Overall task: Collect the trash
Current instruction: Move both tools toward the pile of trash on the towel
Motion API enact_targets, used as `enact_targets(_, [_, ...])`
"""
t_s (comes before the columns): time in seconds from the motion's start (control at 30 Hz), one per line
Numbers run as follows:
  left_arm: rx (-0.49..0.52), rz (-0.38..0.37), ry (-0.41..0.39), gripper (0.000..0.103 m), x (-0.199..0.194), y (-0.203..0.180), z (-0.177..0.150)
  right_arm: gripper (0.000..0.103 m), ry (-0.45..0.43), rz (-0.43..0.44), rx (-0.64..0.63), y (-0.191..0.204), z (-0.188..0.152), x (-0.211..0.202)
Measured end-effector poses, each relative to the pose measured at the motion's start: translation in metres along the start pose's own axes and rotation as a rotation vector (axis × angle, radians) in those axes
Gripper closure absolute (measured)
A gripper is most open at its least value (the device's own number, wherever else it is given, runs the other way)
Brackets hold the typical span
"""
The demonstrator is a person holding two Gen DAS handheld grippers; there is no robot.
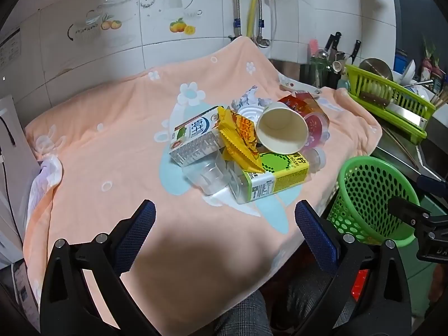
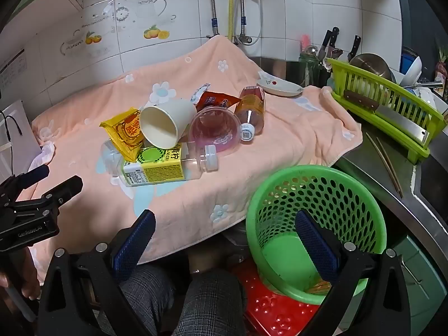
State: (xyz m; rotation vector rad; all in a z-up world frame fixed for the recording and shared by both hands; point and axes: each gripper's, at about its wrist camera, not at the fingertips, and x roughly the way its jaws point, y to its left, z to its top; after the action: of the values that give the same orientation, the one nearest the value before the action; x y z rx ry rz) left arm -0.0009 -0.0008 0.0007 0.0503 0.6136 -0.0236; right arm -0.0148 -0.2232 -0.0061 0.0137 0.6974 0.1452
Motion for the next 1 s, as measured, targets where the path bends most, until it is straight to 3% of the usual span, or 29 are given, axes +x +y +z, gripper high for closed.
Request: enact_targets(1.0, [-0.013, 0.012, 0.023, 0.005, 0.009, 0.002, 0.010, 0.006, 0.006, 0.019, -0.004, 0.005, 0.015, 0.011])
